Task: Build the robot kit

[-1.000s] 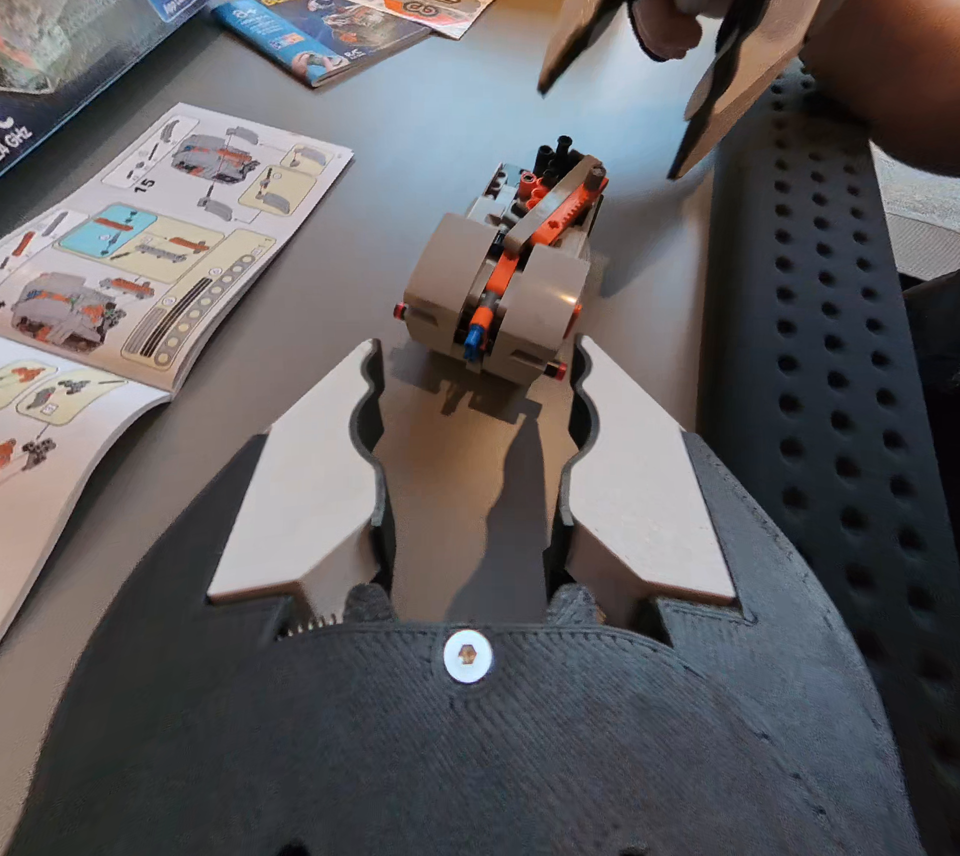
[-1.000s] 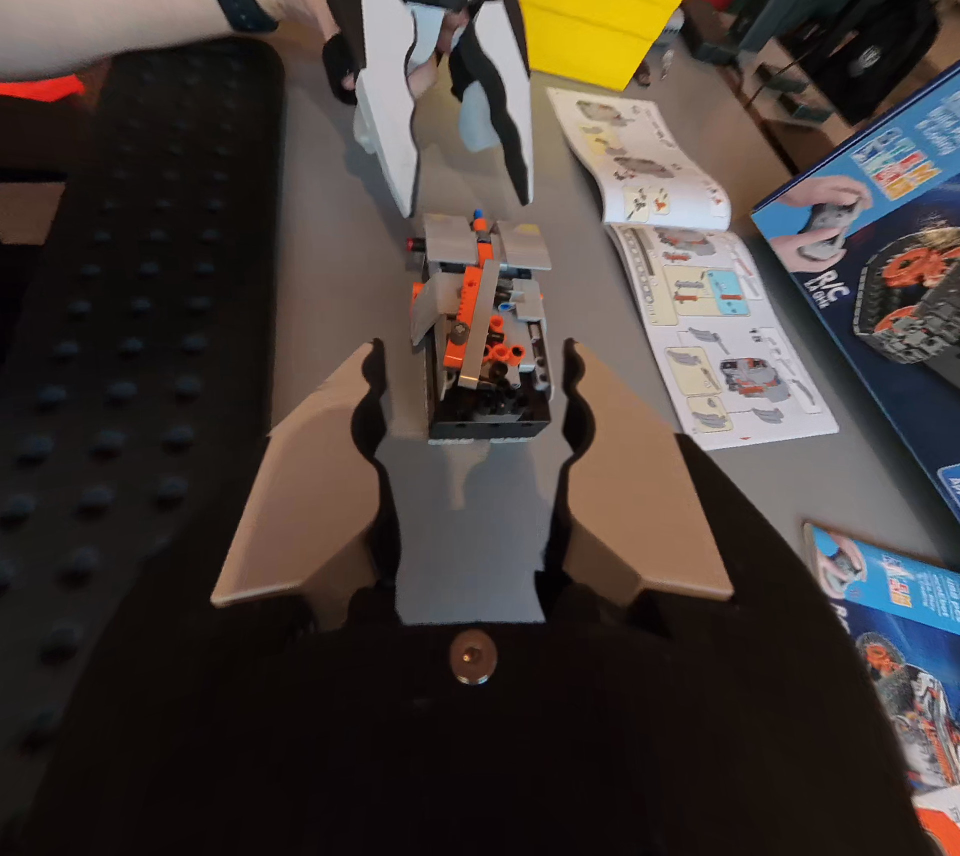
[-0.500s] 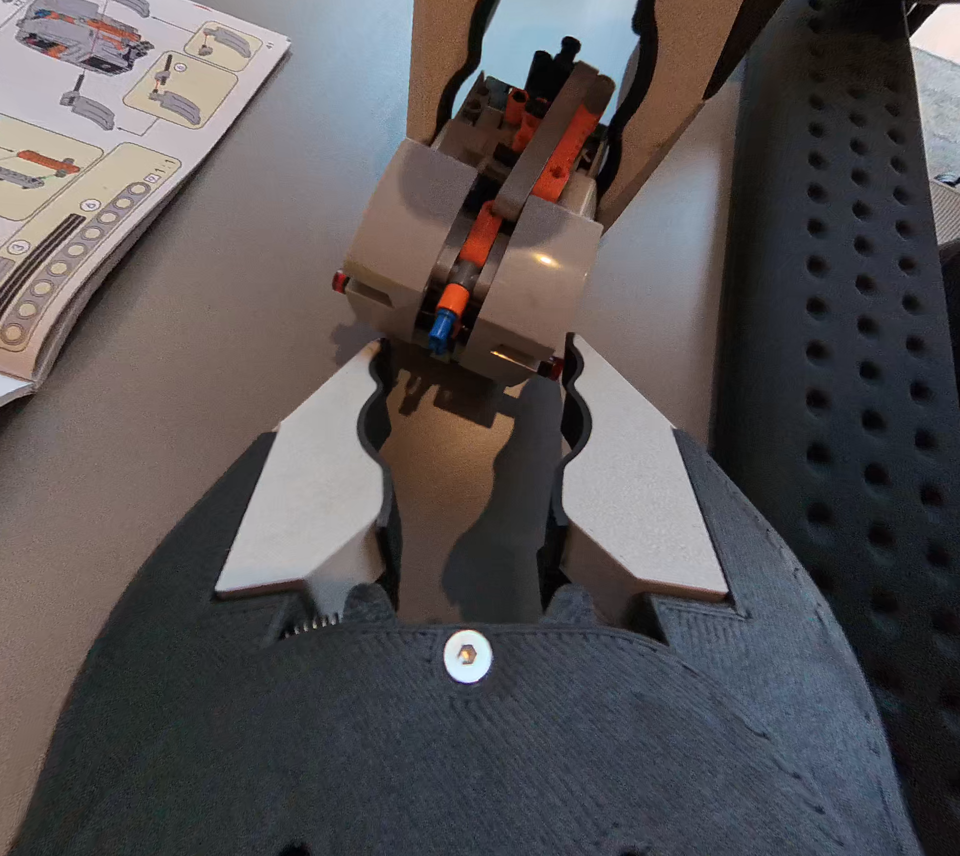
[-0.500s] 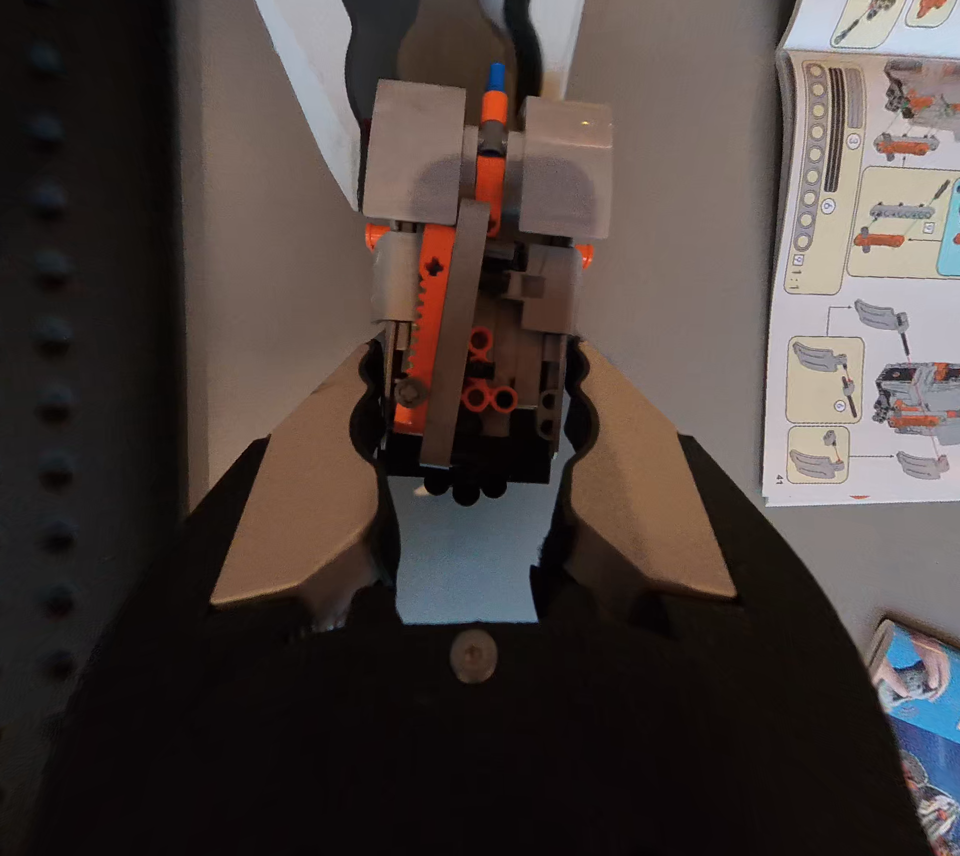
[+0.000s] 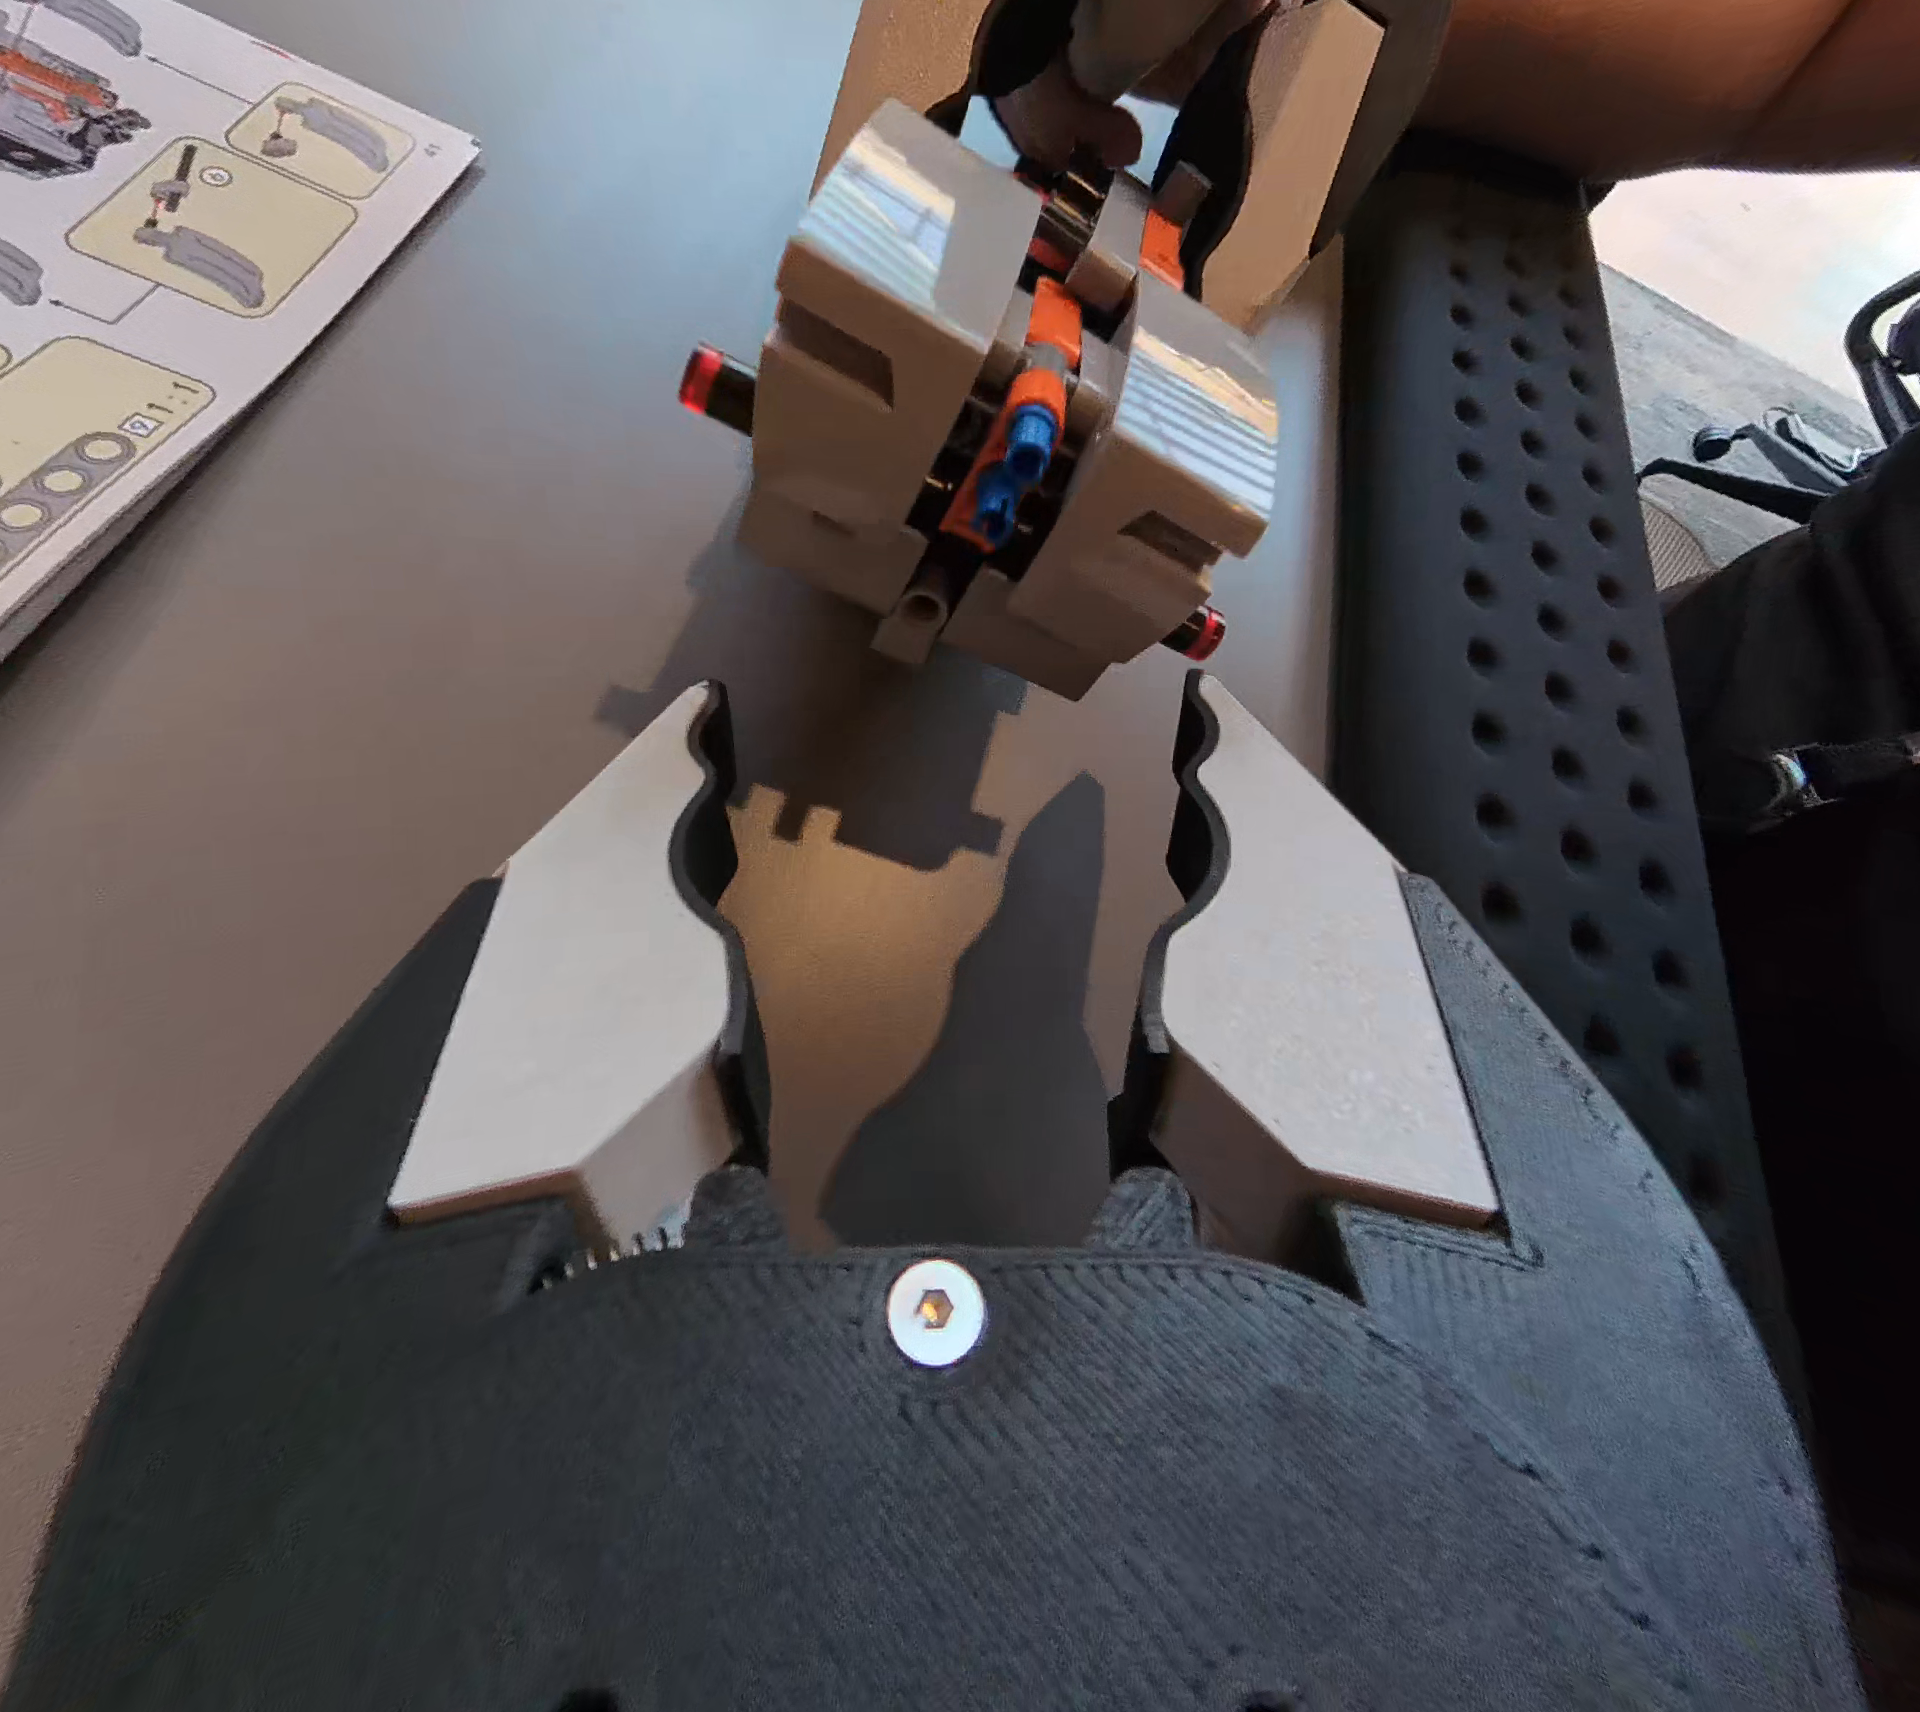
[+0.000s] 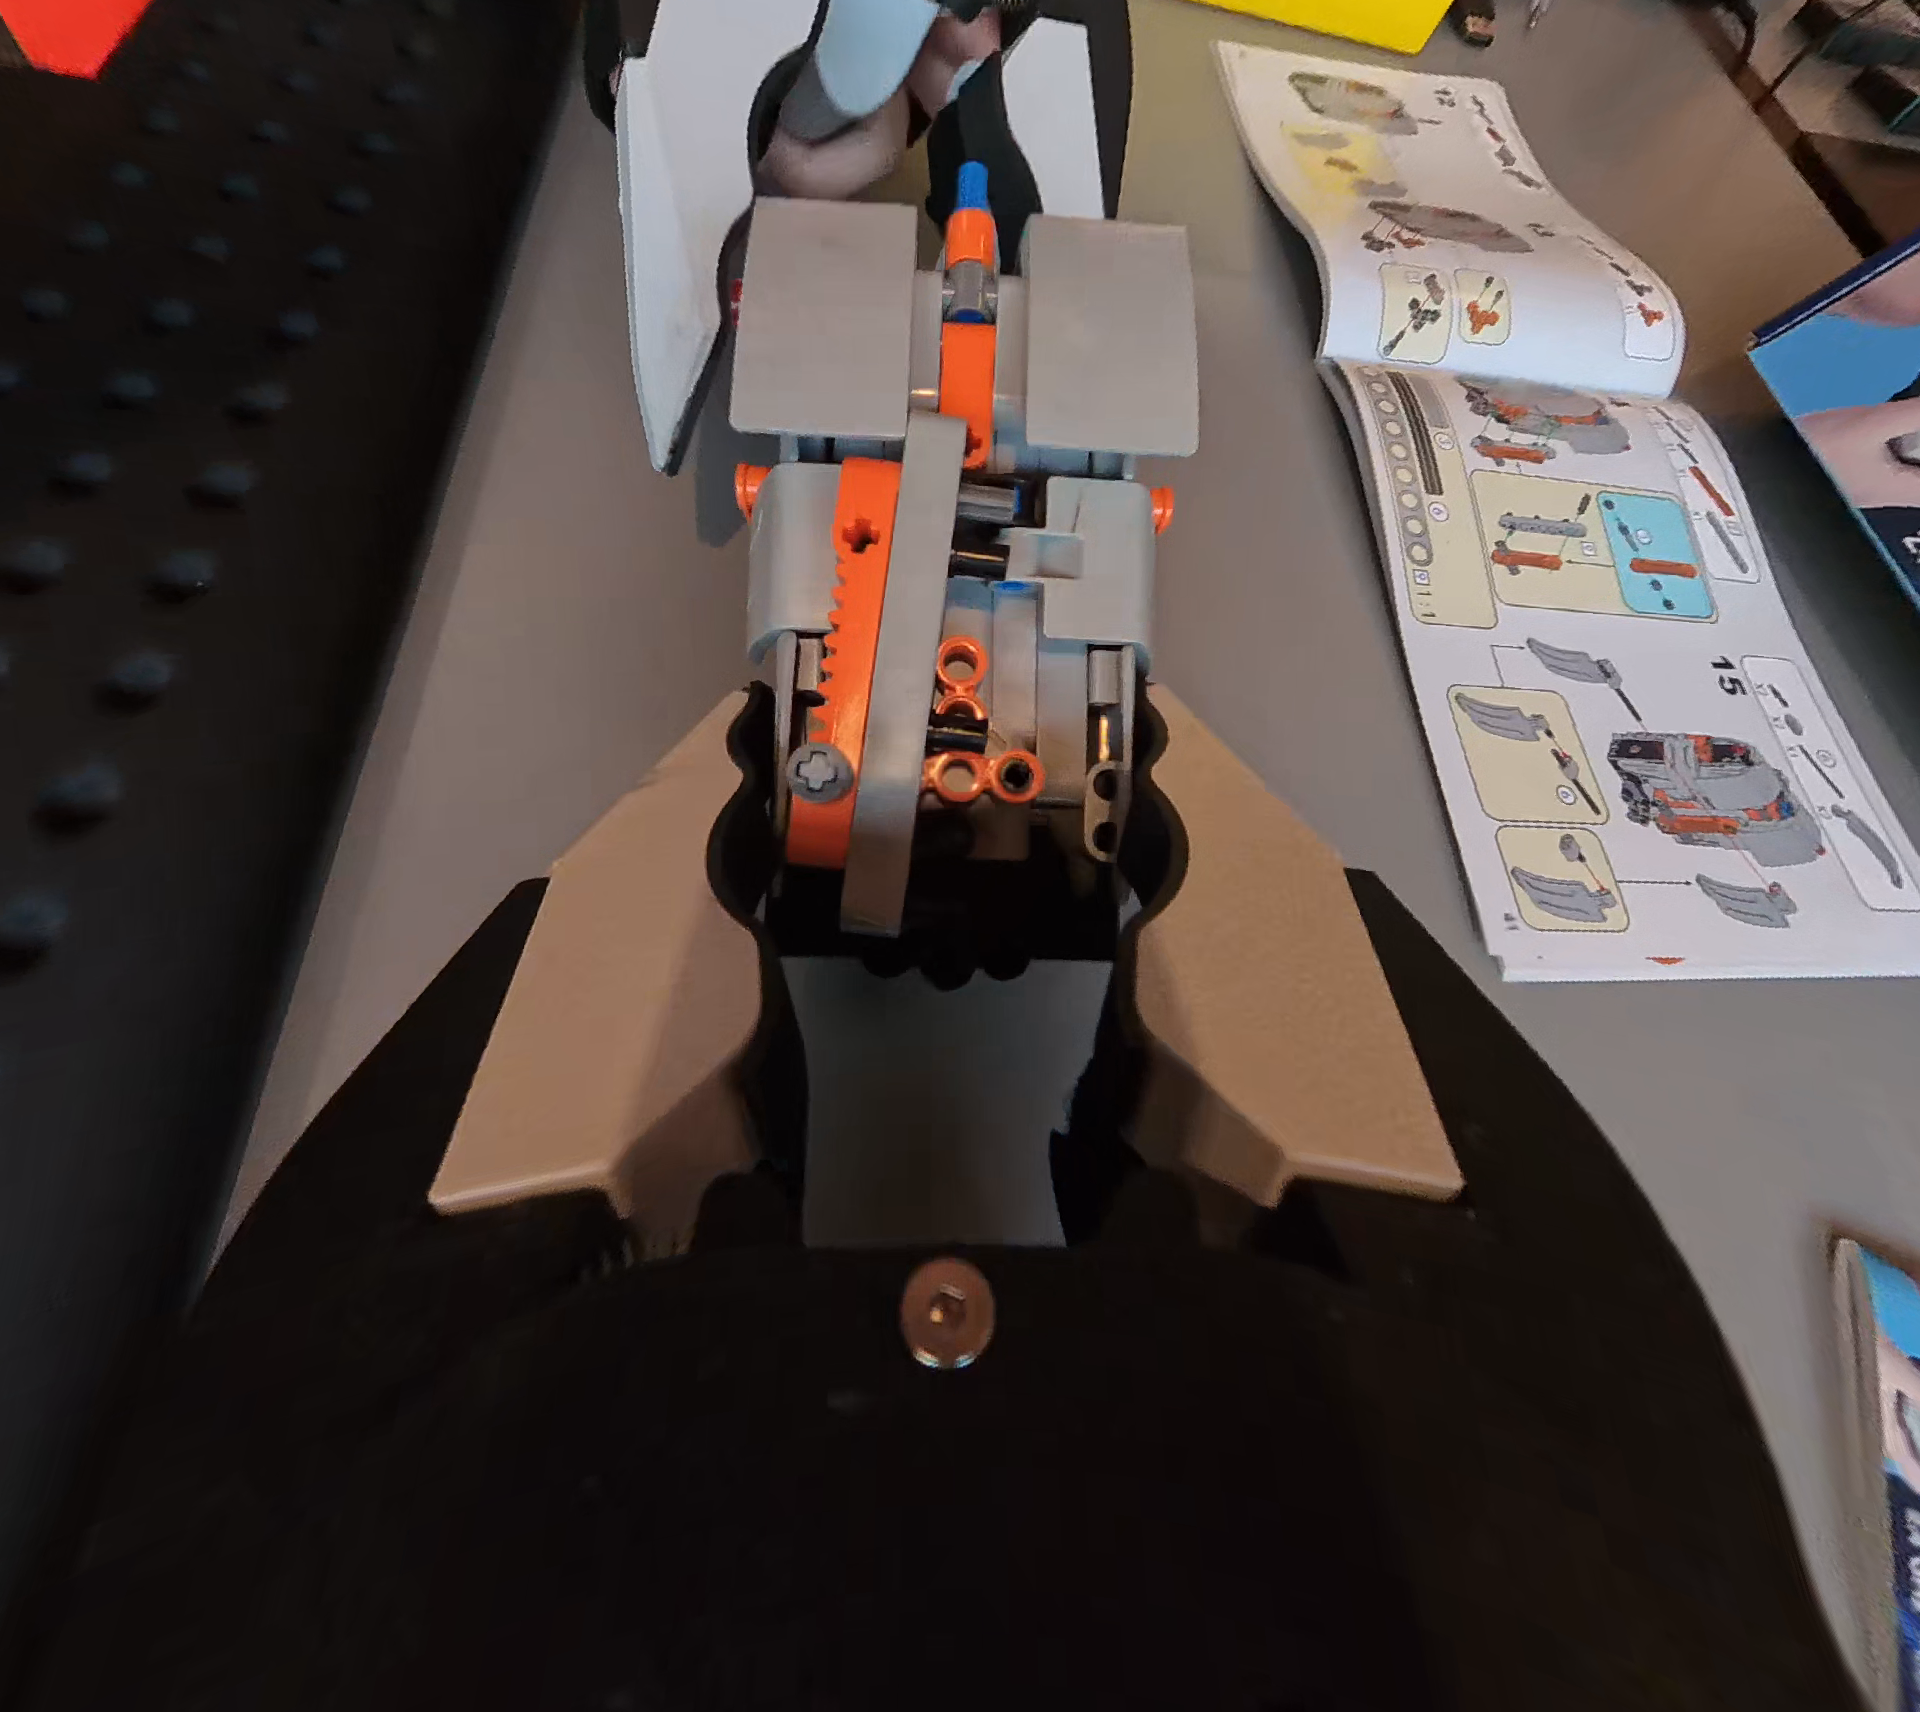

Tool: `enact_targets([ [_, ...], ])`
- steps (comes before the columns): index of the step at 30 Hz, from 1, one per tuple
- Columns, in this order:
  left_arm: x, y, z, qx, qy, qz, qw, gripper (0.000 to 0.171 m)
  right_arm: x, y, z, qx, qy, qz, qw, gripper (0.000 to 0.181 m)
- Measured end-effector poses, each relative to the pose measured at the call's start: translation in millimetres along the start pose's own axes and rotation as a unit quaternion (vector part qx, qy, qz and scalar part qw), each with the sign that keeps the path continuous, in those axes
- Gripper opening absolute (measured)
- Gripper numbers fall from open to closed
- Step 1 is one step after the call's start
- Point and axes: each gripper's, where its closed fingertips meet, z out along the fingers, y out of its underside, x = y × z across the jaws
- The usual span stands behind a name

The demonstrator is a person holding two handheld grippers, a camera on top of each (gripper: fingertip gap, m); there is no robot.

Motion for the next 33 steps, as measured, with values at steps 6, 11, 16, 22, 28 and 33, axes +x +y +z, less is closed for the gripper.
enact_targets([
  [6,11,-42,11,0.095,0.016,0.029,0.995,0.104,-1,-13,-2,0.046,-0.005,0.027,0.999,0.064],
  [11,31,-107,-10,0.308,0.060,0.035,0.949,0.104,-3,-45,-10,0.103,-0.013,0.082,0.991,0.064],
  [16,43,-140,-46,0.464,0.139,-0.054,0.873,0.105,-8,-72,-26,0.042,-0.011,0.148,0.988,0.065],
  [22,88,-166,-93,0.586,0.208,-0.036,0.782,0.104,-24,-127,-57,0.017,-0.020,0.156,0.987,0.065],
  [28,76,-171,-98,0.583,0.164,-0.025,0.796,0.110,-15,-150,-58,0.020,0.026,0.154,0.987,0.065],
  [33,73,-169,-105,0.585,0.208,-0.043,0.783,0.099,-9,-160,-59,0.035,0.022,0.185,0.982,0.065],
])
